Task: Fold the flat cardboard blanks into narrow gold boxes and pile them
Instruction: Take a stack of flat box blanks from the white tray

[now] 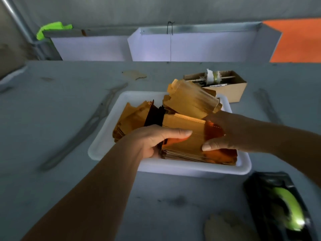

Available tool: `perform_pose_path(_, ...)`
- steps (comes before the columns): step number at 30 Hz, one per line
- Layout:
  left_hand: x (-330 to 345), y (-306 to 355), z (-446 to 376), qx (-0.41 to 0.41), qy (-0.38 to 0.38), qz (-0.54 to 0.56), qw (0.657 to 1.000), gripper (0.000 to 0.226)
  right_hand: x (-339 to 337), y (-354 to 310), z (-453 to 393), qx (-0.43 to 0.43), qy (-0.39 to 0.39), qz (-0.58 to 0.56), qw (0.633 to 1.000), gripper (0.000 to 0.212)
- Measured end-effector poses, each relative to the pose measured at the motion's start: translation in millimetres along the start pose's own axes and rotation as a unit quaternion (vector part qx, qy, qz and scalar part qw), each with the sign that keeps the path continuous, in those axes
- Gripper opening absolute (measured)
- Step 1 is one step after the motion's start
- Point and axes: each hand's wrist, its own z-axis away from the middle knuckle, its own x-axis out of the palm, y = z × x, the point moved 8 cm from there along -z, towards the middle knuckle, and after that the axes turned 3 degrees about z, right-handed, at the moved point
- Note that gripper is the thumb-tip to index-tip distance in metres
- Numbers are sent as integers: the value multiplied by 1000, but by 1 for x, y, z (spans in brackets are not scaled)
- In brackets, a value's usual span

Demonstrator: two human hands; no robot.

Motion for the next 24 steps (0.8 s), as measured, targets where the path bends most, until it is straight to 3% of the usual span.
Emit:
perform_pose_path(2, 1, 2, 3, 6, 21, 9, 1000, 91, -4, 3, 3, -3, 29, 20, 999, 50)
perform_pose_path(6, 6, 11, 6, 49, 68, -15, 996, 50, -7, 4, 11, 10, 77, 11, 997, 40)
perform_pose_path(10, 7, 21, 15, 94, 97, 38, 990, 50, -18, 2, 24, 35, 136, -18, 990, 49)
perform_pose_path(13, 1, 27, 28, 111, 112, 82, 984, 40, -31, 1, 34, 65, 206, -8, 976, 82)
perform_pose_path(16, -11, 38, 53, 127, 112, 106, 980, 54, -44, -3, 54, 74, 295, -60, 951, 88)
perform_pose_path(20, -35, 43, 98, 179, 141, 182, 956, 58, -47, -13, 92, 65, 368, -159, 914, 68)
perform_pose_path(24, -32, 41, 146, 321, 234, 119, 910, 62, -25, -30, 129, 43, 352, -390, 850, 54)
